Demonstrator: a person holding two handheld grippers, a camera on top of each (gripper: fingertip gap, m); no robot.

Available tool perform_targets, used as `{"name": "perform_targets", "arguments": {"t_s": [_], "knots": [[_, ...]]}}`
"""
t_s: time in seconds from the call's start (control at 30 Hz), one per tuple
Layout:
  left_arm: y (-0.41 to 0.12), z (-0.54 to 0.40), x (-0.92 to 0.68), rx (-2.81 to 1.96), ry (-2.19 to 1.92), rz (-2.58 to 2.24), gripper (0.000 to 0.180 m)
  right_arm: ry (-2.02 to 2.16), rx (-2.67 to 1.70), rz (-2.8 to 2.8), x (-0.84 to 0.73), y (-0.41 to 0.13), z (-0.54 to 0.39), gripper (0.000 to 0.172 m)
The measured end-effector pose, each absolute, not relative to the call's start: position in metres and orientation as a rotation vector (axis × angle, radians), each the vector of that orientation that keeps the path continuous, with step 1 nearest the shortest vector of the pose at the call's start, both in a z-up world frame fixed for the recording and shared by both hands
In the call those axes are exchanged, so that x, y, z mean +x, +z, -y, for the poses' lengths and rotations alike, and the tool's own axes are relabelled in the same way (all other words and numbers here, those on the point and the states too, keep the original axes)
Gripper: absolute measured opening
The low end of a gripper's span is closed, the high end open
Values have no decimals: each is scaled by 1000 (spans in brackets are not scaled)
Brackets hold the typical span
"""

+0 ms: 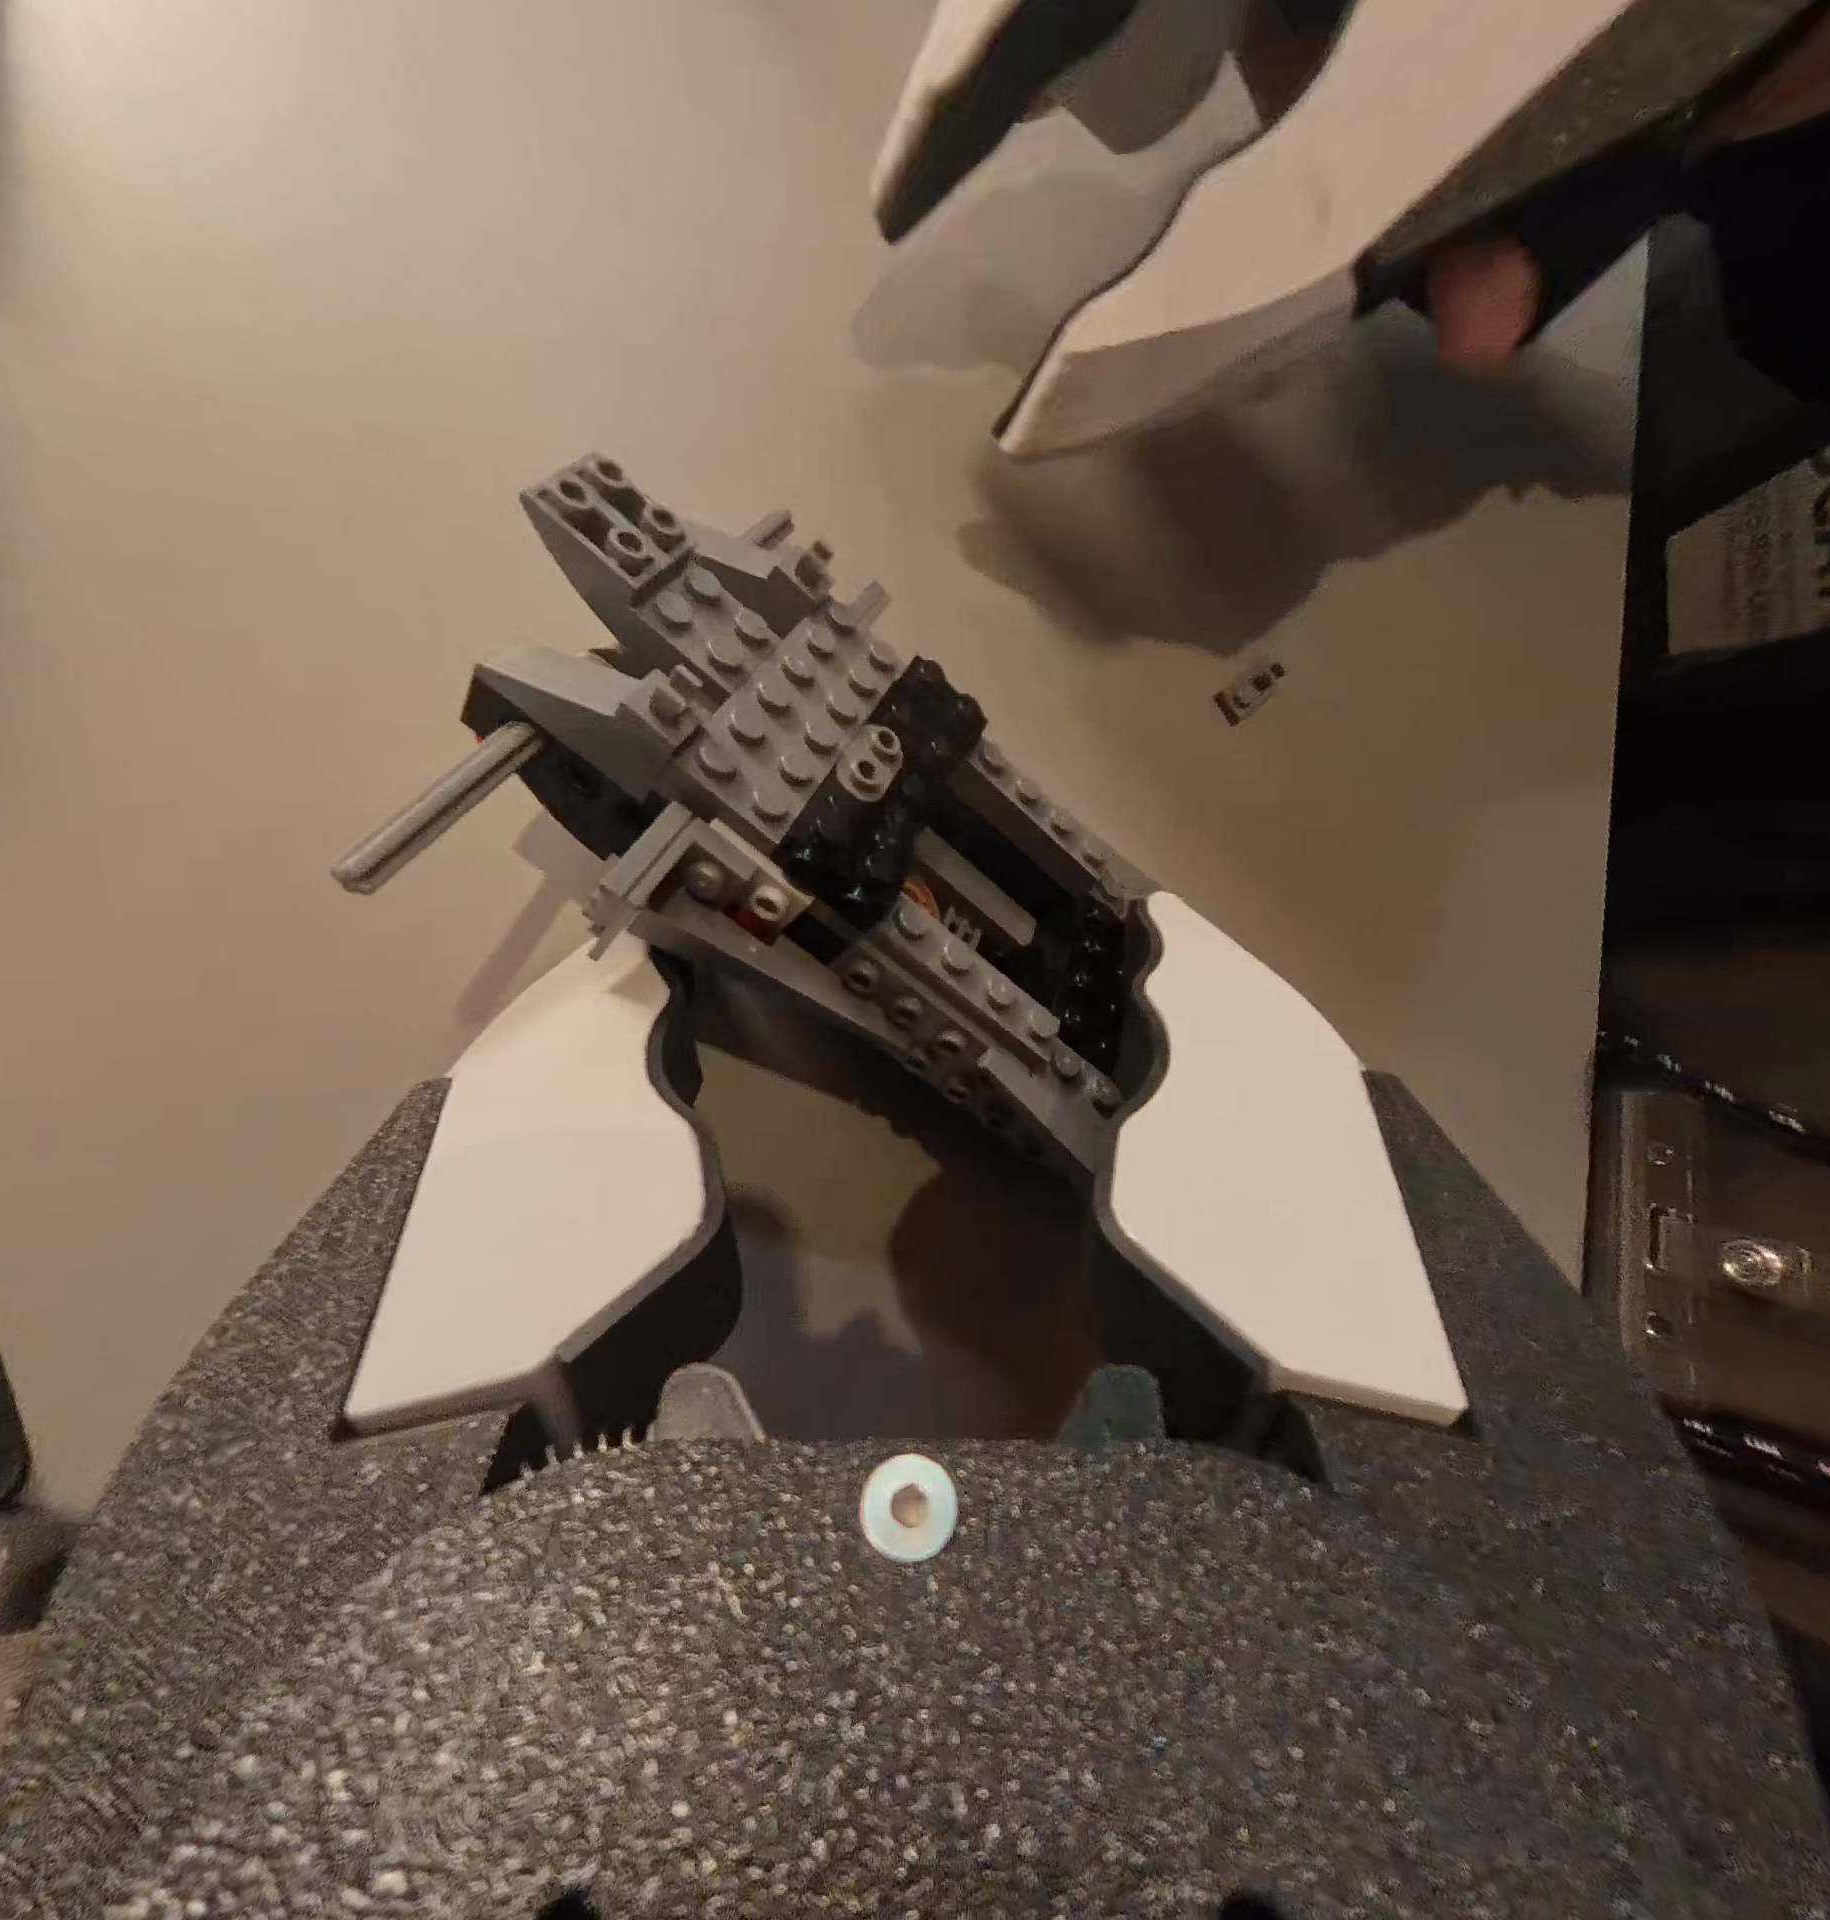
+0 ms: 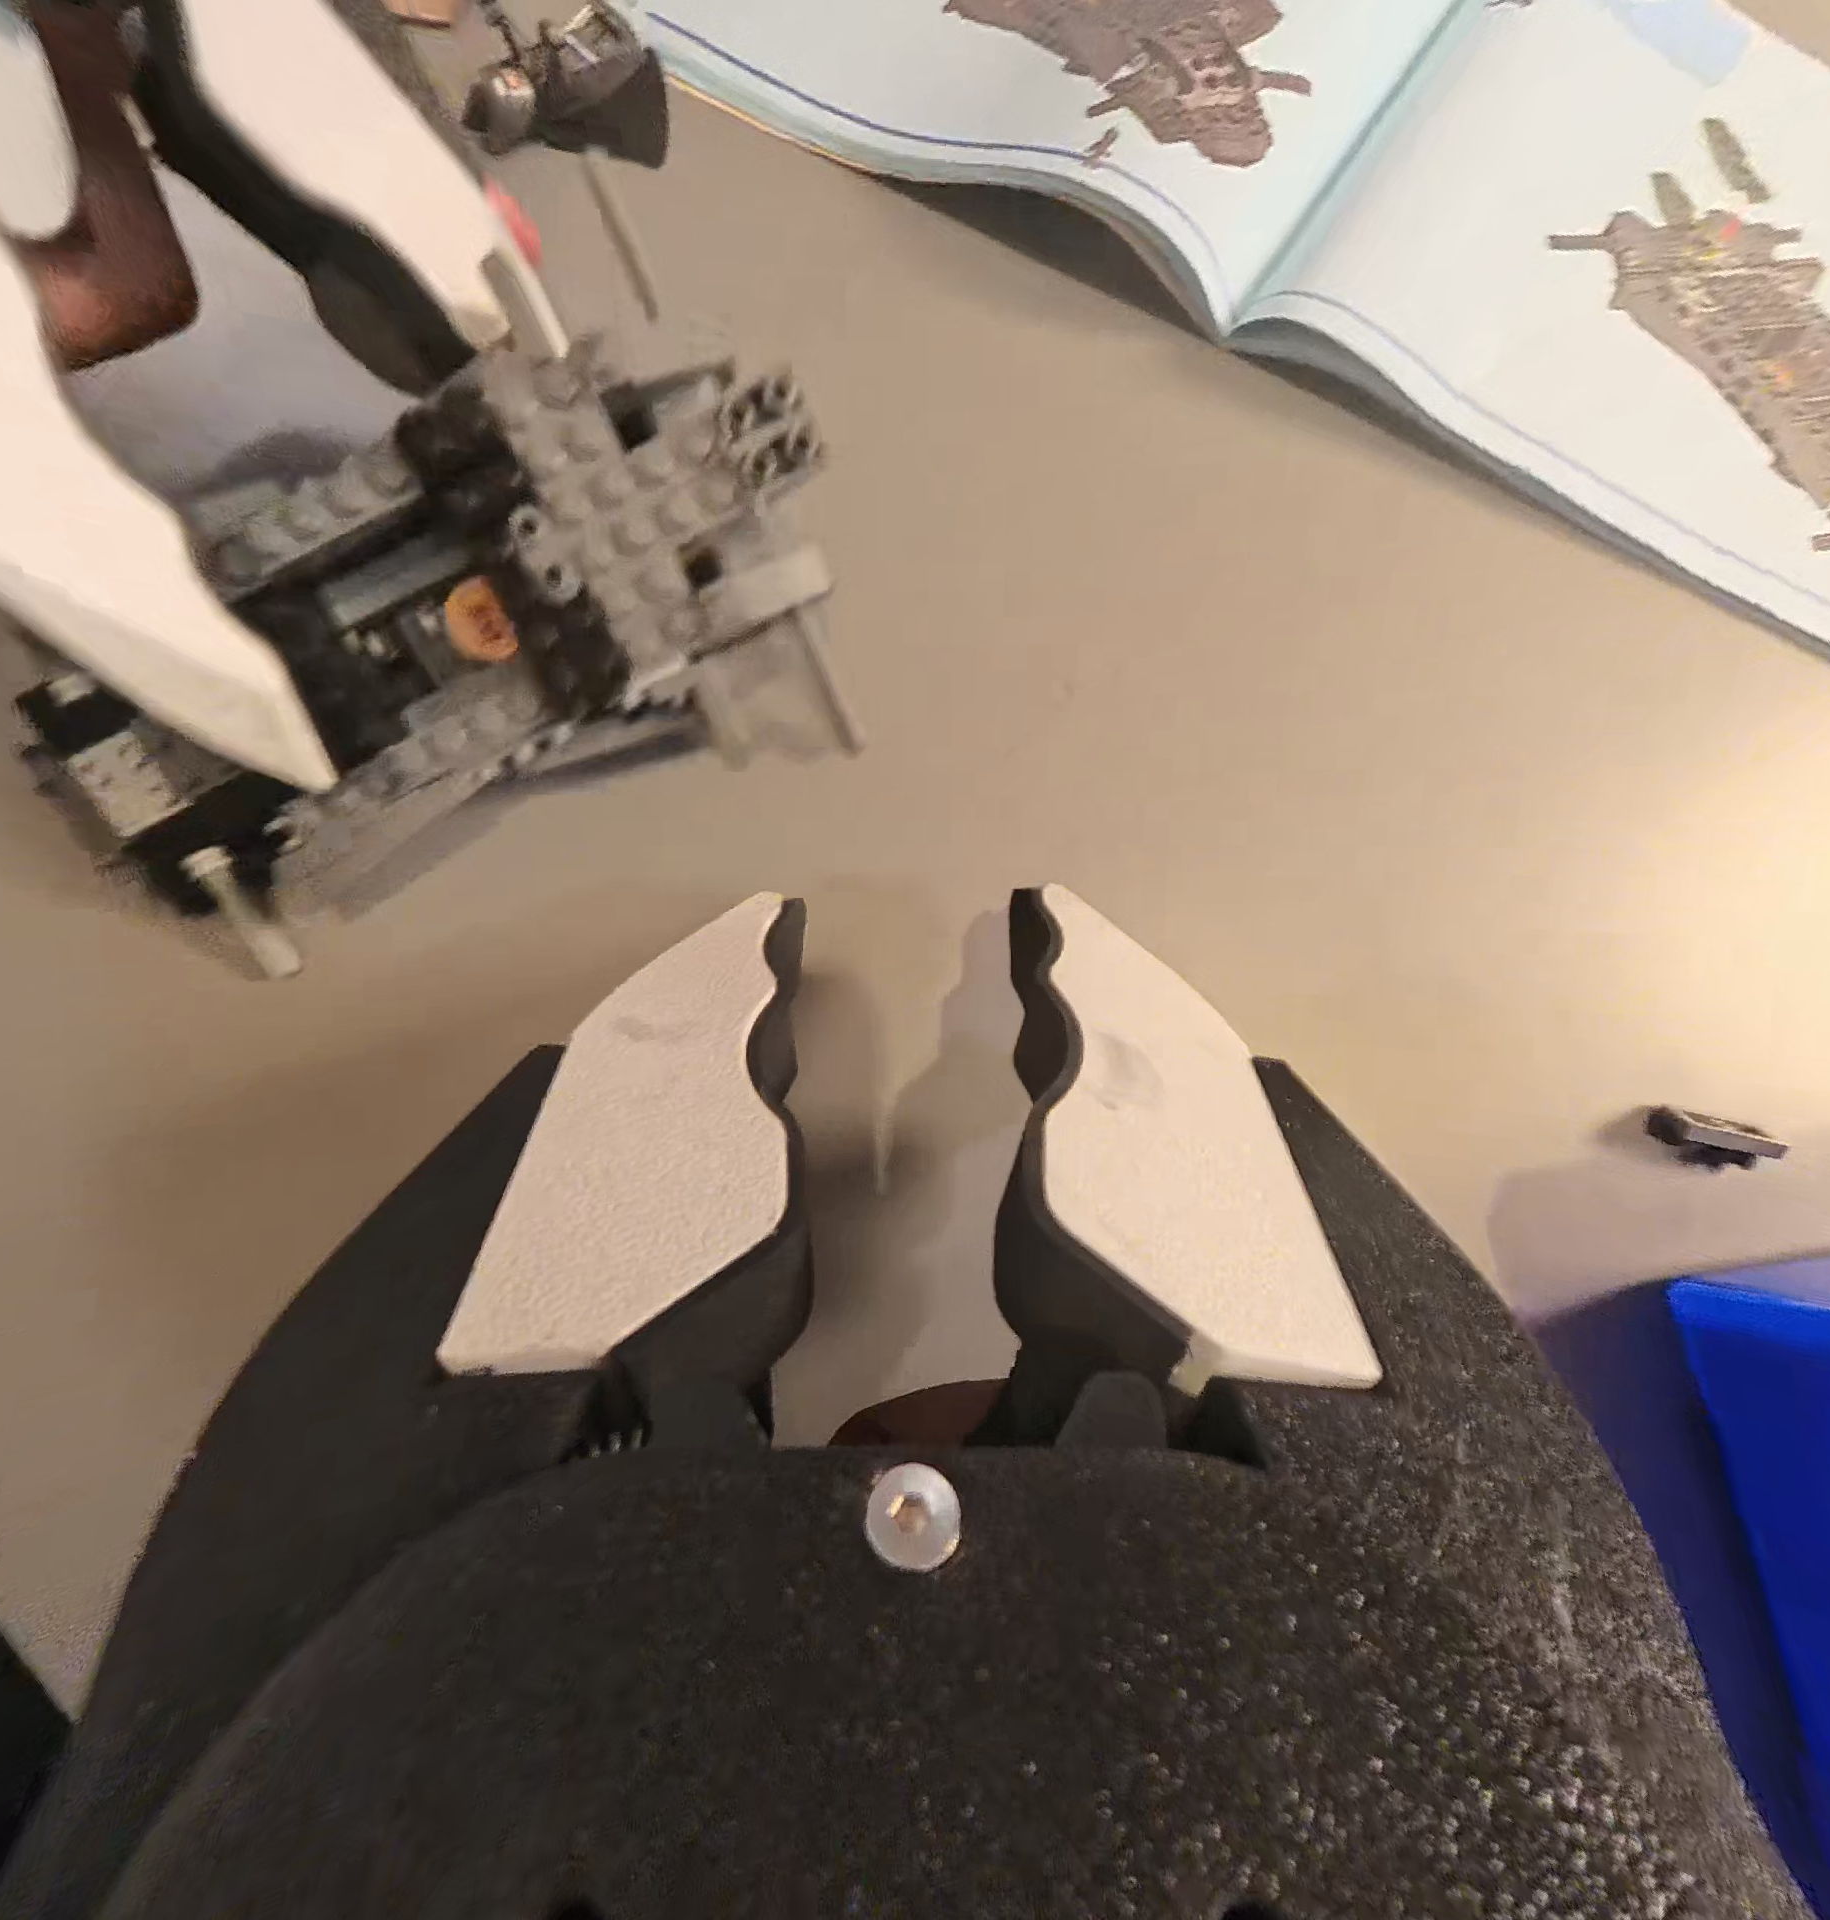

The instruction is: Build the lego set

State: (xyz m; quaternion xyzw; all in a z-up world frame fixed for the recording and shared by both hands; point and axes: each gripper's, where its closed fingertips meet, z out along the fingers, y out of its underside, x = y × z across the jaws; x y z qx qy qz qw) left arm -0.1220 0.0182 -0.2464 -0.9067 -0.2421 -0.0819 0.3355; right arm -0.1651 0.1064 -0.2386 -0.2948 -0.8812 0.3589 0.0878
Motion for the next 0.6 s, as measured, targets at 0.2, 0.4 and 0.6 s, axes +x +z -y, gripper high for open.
{"name": "perform_targets", "arguments": {"t_s": [0.2,0.4,0.6], "knots": [[-253,-15,-128,-2441,-74,628,111,983,-920,2480,-194,-234,-112,42],[-246,-11,-137,-2359,-86,652,115,1138,-1038,2288,-241,-210,-99,52],[-205,-11,-159,-2048,-67,641,115,1183,-1153,2185,-310,-206,-82,67]]}}
